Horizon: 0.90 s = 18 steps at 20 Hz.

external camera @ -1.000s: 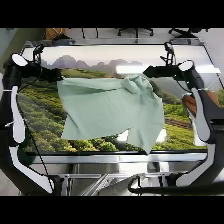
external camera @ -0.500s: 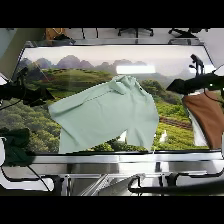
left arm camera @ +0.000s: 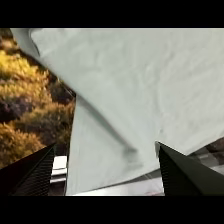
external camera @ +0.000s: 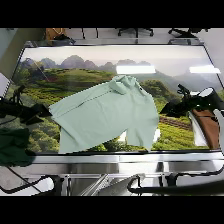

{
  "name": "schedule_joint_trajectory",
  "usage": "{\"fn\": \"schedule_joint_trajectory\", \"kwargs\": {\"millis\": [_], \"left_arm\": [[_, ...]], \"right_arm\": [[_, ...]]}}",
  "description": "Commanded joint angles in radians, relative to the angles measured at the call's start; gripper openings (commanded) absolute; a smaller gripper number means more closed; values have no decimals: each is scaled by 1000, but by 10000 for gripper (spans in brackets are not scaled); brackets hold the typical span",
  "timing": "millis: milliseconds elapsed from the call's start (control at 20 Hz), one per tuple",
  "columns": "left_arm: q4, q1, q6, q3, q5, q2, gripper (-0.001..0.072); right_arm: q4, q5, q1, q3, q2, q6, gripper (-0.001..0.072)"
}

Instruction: Fold the shirts.

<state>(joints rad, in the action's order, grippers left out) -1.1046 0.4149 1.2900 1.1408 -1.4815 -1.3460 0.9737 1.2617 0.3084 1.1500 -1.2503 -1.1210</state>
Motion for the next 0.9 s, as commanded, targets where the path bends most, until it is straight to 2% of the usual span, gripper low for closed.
{"fn": "schedule_joint_trajectory", "kwargs": {"millis": [0, 150, 200, 400, 450, 500, 600, 750, 850], "left_arm": [[-1, 26, 0, -263, 57, 138, 694], [-2, 26, 0, -443, 137, 232, 694], [-3, 26, 1, -481, 157, 254, 693], [0, 26, 1, -596, 239, 312, 694], [0, 26, 1, -618, 258, 312, 693], [0, 26, 1, -637, 281, 311, 694], [0, 26, 0, -660, 331, 284, 693], [24, 26, -28, -662, 335, 175, 693], [141, 26, -127, -662, 311, 96, 692]], "right_arm": [[-73, -14, 0, -15, -73, 74, 522], [-137, -33, 0, -15, -117, 126, 515], [-171, -34, 0, -15, -129, 147, 444], [-250, -31, -2, -15, -146, 190, 415], [-266, -28, -3, -15, -148, 206, 258], [-282, -23, -3, -15, -148, 225, 157], [-314, -24, -8, -15, -148, 235, 79], [-343, -24, -16, -15, -148, 262, 80], [-343, -25, -16, -15, -148, 262, 80]]}}
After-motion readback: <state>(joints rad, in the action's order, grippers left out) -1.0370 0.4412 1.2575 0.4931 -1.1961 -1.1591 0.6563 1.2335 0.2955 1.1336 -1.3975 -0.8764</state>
